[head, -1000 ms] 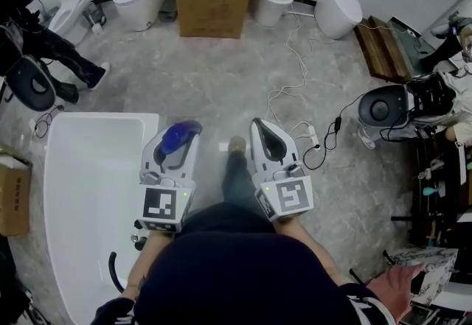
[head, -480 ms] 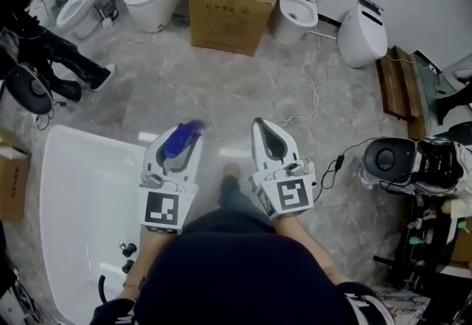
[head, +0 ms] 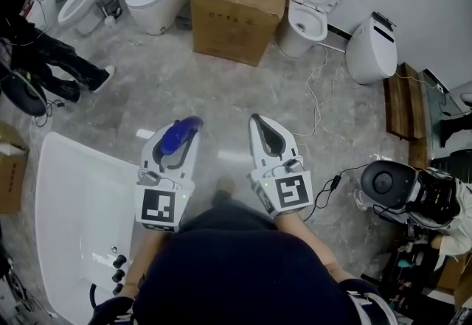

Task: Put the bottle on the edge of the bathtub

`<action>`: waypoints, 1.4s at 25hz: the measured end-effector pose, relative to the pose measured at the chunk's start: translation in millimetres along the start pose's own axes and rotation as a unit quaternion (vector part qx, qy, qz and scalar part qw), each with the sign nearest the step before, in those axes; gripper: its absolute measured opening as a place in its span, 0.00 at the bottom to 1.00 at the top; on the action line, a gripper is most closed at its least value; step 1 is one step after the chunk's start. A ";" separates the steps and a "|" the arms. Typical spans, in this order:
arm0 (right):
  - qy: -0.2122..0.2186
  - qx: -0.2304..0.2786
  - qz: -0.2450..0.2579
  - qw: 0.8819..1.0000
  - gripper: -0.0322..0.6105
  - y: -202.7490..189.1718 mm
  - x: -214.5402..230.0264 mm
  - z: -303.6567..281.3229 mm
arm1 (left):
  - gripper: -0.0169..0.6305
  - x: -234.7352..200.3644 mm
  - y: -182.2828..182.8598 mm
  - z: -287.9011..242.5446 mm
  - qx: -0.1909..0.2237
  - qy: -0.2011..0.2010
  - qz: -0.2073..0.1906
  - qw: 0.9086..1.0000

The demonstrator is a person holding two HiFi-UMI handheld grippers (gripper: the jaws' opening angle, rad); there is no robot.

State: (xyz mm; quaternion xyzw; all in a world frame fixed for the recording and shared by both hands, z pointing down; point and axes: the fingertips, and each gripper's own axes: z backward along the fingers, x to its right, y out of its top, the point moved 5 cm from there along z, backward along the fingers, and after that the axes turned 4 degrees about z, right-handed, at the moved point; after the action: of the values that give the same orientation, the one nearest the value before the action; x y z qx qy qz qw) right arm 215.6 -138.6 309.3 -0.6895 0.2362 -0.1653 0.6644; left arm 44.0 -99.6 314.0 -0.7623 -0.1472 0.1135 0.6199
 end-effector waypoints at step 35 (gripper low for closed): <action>0.012 -0.002 0.001 1.000 0.08 -4.9 1.0 -46.5 | 0.26 -34.5 -7.2 -35.6 -0.036 -0.012 -0.028 0.999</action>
State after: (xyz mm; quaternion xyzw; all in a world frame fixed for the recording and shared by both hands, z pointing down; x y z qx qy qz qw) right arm 191.8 -178.1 316.9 -0.6887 0.2453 -0.1728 0.6600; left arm 24.0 -143.3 328.0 -0.7781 -0.1800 0.1000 0.5934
